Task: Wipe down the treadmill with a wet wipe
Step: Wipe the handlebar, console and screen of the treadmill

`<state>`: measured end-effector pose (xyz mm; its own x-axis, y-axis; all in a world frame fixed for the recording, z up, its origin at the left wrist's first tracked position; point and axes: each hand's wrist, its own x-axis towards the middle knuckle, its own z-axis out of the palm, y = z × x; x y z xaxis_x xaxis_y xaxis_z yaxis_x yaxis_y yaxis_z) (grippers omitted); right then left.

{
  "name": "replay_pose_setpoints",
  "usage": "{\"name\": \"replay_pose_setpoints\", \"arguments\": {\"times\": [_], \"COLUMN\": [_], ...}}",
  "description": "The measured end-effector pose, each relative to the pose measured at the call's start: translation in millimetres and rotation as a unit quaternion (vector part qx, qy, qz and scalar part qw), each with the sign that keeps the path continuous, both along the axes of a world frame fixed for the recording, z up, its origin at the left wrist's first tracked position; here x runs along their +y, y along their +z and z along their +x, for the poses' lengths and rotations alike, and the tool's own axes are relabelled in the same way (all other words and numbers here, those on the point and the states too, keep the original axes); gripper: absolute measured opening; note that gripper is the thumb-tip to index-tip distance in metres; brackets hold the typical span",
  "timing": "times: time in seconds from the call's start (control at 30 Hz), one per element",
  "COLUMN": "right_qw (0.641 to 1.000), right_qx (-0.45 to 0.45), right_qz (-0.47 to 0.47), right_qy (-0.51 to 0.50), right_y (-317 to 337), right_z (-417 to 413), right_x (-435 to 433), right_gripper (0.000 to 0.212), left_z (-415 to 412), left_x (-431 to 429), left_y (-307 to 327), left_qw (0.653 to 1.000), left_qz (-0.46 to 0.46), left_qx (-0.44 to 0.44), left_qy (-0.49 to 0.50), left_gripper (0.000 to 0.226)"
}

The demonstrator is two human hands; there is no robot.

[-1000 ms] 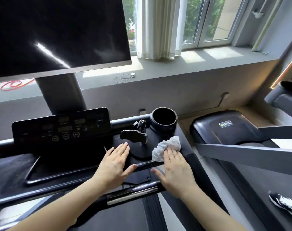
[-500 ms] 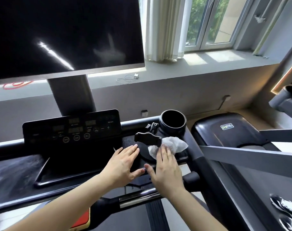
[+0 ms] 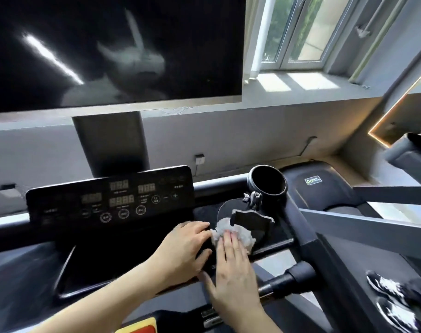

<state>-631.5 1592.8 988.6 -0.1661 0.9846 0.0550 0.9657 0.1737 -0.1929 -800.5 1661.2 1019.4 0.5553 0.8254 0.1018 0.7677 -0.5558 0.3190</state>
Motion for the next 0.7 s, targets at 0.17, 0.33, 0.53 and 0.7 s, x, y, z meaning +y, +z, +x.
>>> {"name": "replay_pose_setpoints", "arguments": {"times": [0.17,0.33,0.53,0.7], "right_qw": [0.998,0.951,0.899,0.867], "right_qx": [0.041,0.301,0.361,0.365], "right_qz": [-0.034,-0.034,0.127,0.159], "right_qy": [-0.017,-0.057,-0.215,-0.299], "right_y": [7.5,25.7,37.9,82.3], "right_z": [-14.3,-18.2,24.9,57.0], "right_x": [53.5,40.4,-17.4,-5.3], "right_gripper": [0.078,0.053,0.038,0.036], "left_z": [-12.8,5.2,38.9,67.8], "left_x": [10.3,31.1,40.4,77.0], "left_y": [7.3,5.1,-19.8,-22.2], "left_qw": [0.987,0.988,0.994,0.993], "left_qz": [-0.015,-0.034,0.007,0.009], "left_qx": [-0.155,-0.116,0.028,0.088], "left_qy": [0.026,-0.099,-0.101,-0.073], "left_gripper": [0.047,0.055,0.087,0.098]}}
